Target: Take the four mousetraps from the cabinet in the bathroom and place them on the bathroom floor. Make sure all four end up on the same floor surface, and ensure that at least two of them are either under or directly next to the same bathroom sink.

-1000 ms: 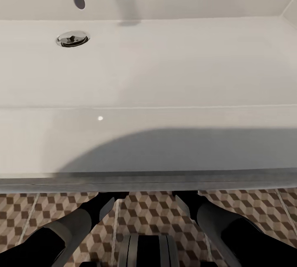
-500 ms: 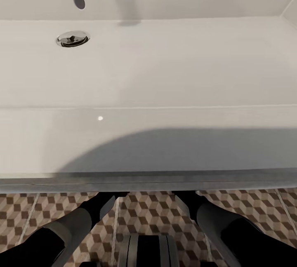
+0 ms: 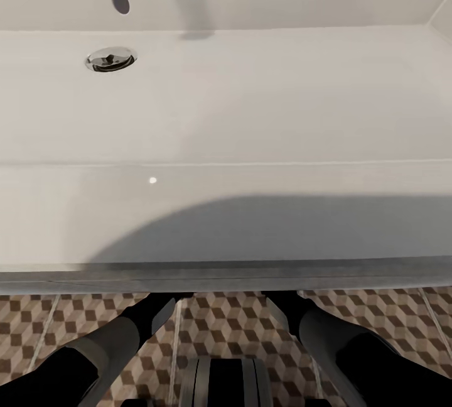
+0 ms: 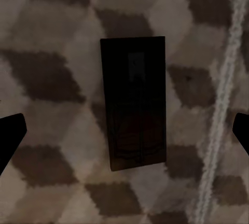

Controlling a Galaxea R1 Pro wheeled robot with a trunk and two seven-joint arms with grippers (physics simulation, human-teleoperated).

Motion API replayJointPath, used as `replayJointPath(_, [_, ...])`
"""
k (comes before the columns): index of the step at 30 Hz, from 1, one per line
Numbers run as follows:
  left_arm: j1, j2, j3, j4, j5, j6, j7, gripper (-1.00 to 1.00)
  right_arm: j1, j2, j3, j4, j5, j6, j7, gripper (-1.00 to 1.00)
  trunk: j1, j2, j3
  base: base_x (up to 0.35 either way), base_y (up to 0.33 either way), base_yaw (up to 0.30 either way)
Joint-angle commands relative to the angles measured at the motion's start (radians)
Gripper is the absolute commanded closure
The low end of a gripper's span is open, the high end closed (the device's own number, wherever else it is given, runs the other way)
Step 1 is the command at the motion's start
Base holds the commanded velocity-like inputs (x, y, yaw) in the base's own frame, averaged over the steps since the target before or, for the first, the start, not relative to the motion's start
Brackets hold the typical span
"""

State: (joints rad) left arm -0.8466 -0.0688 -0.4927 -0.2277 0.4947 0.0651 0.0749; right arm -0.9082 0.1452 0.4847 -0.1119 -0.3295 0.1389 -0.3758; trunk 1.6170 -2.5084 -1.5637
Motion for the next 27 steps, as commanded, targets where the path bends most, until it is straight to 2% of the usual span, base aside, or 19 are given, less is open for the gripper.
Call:
replayJointPath(1, [0.000,0.001,-0.009,-0.002,0.008,0.001,0.007,-1.00,-0.078,0.000,0.017,-0.003,-0.001,0.007,-0.005,-1.00,0.000,0.000,0.000,0.000,0.000,0.000])
replayJointPath(14, [0.000,0.001,-0.008,-0.001,0.008,-0.009,0.007,-1.00,-0.077,0.001,0.018,-0.004,0.000,0.006,-0.005,-1.00,0.000,0.000,0.000,-0.019,0.000,0.000])
replayJointPath(27, [0.000,0.001,-0.008,-0.001,0.008,-0.011,0.007,-1.00,-0.077,0.002,0.018,-0.005,0.001,0.005,-0.005,-1.00,0.000,0.000,0.000,-0.280,0.000,0.000])
